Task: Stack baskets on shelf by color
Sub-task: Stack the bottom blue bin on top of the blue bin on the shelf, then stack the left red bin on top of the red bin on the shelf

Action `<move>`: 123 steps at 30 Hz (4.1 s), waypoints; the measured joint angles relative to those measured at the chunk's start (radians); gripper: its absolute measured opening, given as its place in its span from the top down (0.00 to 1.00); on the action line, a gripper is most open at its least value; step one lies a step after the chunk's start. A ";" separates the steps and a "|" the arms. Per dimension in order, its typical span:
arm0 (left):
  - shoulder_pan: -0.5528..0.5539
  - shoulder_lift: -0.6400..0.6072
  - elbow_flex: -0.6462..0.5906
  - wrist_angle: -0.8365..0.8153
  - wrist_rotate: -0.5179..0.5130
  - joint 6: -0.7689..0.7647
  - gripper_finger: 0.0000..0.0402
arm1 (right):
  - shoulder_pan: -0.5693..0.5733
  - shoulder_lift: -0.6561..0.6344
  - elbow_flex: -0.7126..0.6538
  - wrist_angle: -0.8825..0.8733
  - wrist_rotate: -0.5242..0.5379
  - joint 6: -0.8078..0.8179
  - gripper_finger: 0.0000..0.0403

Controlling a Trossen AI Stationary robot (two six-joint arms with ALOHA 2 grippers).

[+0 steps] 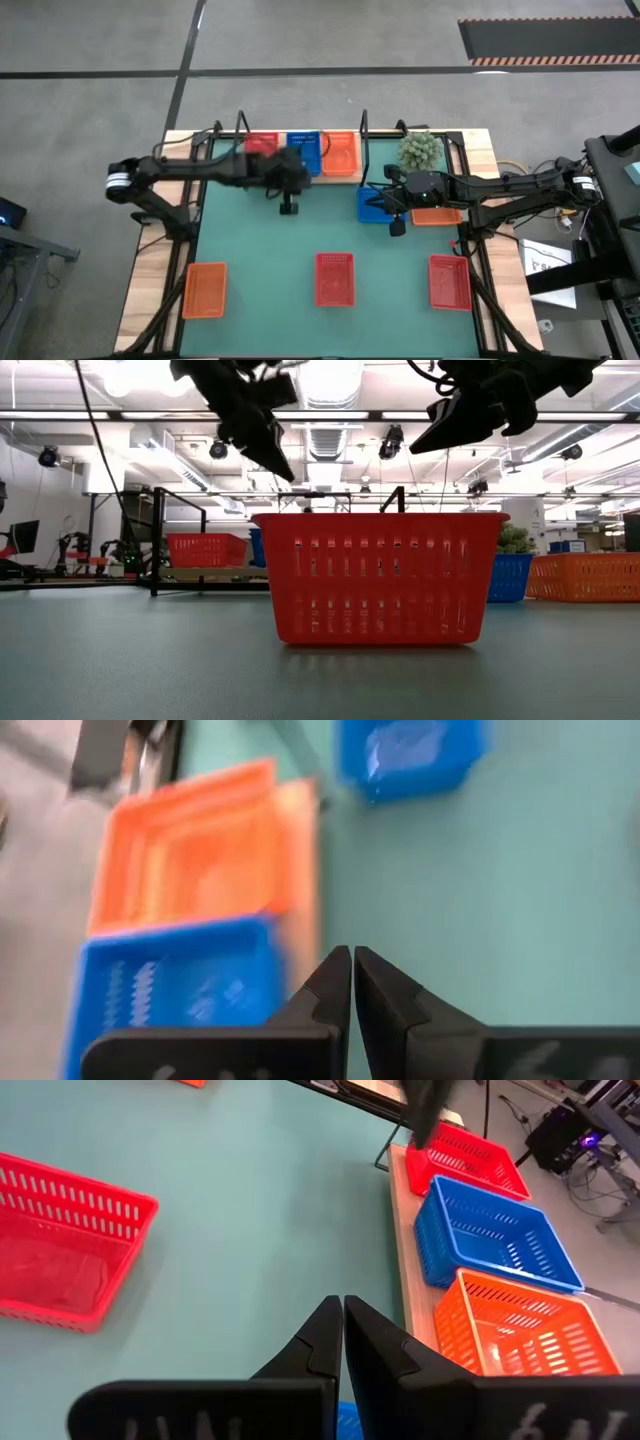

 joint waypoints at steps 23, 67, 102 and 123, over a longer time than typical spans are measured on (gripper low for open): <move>-0.041 -0.123 -0.402 0.628 -0.399 -0.146 1.00 | 0.000 0.000 -0.001 0.027 0.000 0.028 0.98; 0.053 -0.048 -0.396 0.434 -0.398 -0.202 1.00 | 0.000 0.000 -0.001 0.004 0.001 0.027 0.98; -0.353 -0.113 -0.279 0.442 -0.265 -0.215 1.00 | 0.001 -0.001 -0.035 0.157 -0.017 -0.059 0.98; -0.651 0.210 0.025 0.369 -0.263 -0.423 1.00 | -0.024 -0.309 -0.386 0.525 -0.102 -0.071 0.98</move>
